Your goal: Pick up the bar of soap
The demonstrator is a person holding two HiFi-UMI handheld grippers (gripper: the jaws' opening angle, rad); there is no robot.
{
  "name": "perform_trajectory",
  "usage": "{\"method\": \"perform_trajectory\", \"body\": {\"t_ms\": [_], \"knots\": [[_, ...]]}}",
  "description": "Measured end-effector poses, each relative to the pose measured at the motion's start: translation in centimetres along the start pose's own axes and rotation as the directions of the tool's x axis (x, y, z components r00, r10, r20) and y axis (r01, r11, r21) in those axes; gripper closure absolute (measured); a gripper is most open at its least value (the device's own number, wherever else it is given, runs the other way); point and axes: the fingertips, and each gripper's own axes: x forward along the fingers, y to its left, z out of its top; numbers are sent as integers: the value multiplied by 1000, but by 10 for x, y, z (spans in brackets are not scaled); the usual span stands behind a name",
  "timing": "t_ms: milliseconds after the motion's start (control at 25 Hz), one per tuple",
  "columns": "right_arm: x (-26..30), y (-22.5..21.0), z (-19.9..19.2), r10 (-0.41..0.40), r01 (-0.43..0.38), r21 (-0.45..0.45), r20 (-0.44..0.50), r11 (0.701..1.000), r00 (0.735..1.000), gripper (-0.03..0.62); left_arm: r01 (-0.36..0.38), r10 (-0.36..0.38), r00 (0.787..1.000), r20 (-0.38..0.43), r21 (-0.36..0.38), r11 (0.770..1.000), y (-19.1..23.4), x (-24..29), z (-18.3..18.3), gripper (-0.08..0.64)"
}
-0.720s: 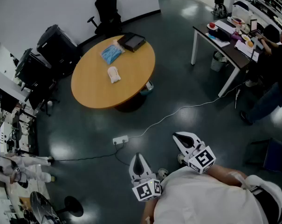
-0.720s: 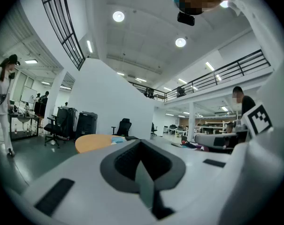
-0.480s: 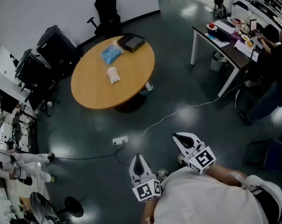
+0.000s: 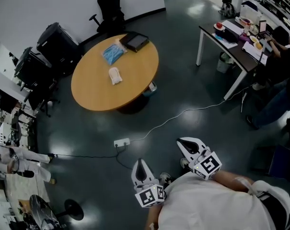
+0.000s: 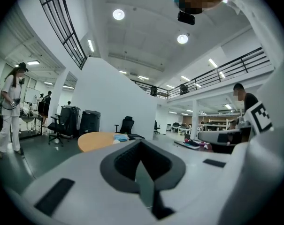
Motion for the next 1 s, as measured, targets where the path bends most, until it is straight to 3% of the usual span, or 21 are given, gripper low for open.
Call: {"method": "perform_trajectory", "body": {"t_ms": [320, 560, 800, 1000], "knots": [[15, -27, -27, 92, -91, 10, -73, 996, 993, 578, -120, 120, 993, -23, -22, 993, 2, 23, -14, 557], [72, -53, -25, 107, -105, 30, -72, 994, 992, 578, -163, 163, 987, -7, -27, 986, 28, 66, -2, 557], [177, -74, -24, 70, -70, 8, -58, 998, 996, 578, -125, 125, 992, 27, -10, 992, 86, 164, 10, 557], [297, -89, -6, -25, 25, -5, -12, 1000, 1000, 578, -31, 30, 999, 40, 25, 999, 164, 275, 31, 557]]}}
